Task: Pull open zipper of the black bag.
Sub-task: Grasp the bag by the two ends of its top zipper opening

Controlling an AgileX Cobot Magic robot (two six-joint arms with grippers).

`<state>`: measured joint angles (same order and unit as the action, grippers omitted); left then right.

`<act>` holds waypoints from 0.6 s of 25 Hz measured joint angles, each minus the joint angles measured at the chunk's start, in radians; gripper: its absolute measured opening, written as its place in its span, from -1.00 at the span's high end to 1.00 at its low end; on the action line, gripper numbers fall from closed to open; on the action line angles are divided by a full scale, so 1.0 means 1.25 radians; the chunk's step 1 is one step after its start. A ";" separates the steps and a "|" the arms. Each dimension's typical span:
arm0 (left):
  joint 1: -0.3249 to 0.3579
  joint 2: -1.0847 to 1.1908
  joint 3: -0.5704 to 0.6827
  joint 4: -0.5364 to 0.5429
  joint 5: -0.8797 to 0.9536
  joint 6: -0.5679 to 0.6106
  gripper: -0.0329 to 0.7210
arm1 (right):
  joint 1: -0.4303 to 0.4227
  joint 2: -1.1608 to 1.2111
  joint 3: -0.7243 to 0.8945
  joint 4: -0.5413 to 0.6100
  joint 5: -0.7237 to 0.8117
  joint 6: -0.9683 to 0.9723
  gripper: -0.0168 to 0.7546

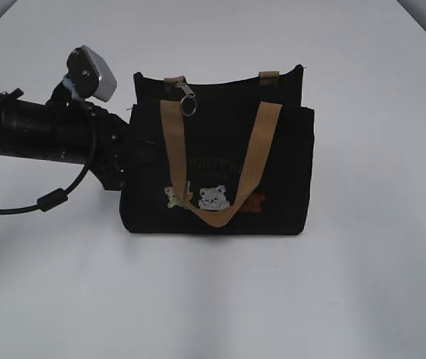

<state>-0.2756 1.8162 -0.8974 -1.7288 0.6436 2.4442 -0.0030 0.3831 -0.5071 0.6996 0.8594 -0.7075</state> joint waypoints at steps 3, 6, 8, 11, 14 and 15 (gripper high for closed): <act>0.000 0.000 0.000 0.000 0.000 -0.001 0.73 | 0.016 0.225 -0.031 0.237 -0.120 -0.221 0.29; 0.000 0.000 0.000 0.000 0.000 -0.001 0.73 | 0.060 0.486 -0.118 0.401 -0.179 -0.359 0.29; 0.000 0.000 0.000 0.000 0.000 -0.001 0.73 | 0.109 0.643 -0.198 0.452 -0.191 -0.378 0.29; 0.000 0.000 0.000 0.000 0.001 -0.001 0.73 | 0.179 0.834 -0.330 0.475 -0.208 -0.347 0.26; 0.000 0.000 0.000 0.000 0.002 -0.001 0.73 | 0.232 0.978 -0.454 0.481 -0.191 -0.264 0.17; 0.000 0.000 0.000 0.000 0.002 -0.001 0.73 | 0.243 1.011 -0.483 0.482 -0.182 -0.235 0.15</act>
<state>-0.2756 1.8162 -0.8974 -1.7288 0.6454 2.4432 0.3005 1.6470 -1.1109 1.3025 0.6321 -1.0014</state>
